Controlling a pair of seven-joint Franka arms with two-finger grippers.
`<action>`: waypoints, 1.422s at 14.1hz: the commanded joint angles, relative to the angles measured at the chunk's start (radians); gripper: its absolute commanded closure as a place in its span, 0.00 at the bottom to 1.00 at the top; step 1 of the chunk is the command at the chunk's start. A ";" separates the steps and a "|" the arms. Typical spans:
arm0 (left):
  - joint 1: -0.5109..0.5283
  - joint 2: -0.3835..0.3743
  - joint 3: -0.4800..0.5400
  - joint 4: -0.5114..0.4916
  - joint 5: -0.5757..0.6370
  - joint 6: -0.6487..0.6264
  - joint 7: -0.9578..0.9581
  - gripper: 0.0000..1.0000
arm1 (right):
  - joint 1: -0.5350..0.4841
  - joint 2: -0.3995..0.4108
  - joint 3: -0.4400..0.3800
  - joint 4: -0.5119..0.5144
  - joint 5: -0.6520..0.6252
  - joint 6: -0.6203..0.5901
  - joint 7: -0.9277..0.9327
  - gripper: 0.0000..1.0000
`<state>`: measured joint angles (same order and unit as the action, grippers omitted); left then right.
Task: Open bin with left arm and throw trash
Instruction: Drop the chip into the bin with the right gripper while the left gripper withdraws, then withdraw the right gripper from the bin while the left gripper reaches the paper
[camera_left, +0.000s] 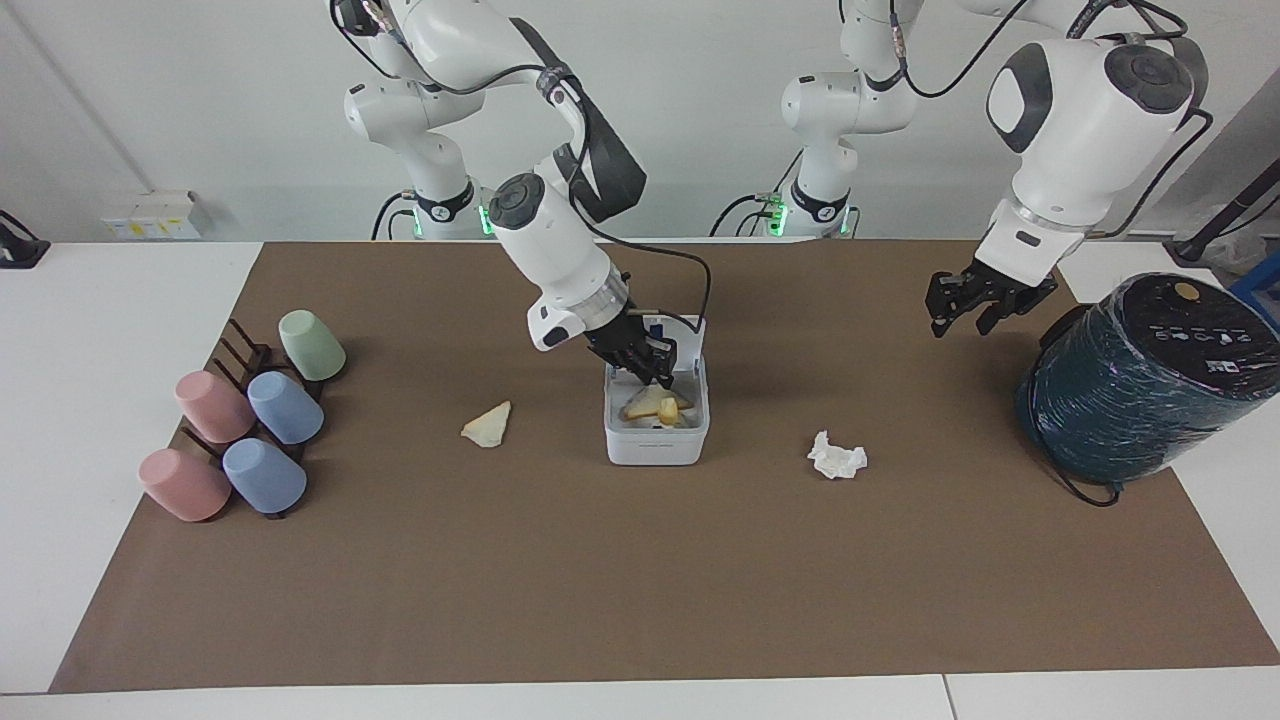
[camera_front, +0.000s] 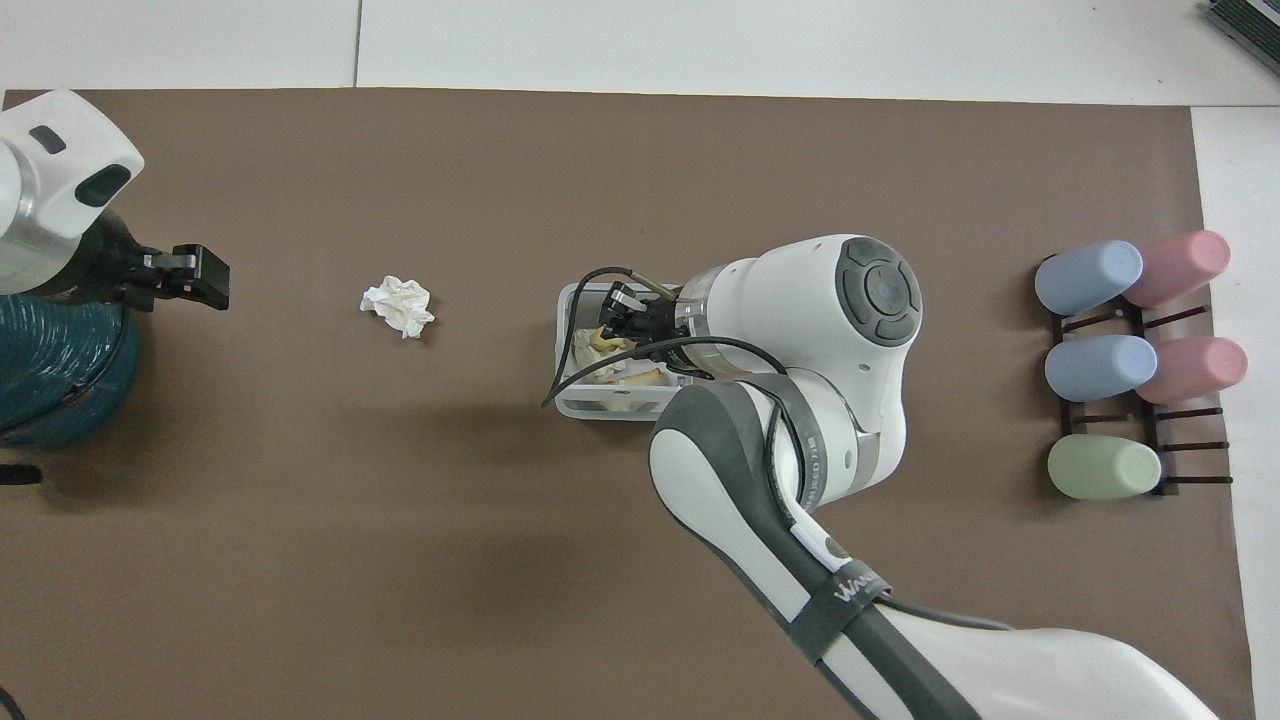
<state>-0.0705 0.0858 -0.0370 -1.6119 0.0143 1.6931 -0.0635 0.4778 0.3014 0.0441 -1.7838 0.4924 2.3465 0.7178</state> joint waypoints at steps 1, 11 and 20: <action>-0.003 -0.034 -0.001 -0.066 0.021 0.052 0.036 0.00 | 0.002 -0.007 -0.001 -0.003 0.003 0.014 0.009 0.00; -0.023 -0.035 -0.006 -0.330 0.012 0.433 0.030 0.00 | -0.238 -0.145 -0.013 0.035 -0.508 -0.133 -0.292 0.00; -0.046 0.122 -0.006 -0.388 -0.062 0.770 -0.042 0.00 | -0.364 -0.258 -0.096 -0.049 -0.491 -0.352 -0.563 0.00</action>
<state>-0.0852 0.1548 -0.0521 -1.9896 -0.0357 2.3814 -0.0582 0.1249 0.0482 -0.0571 -1.7724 0.0051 1.9750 0.1845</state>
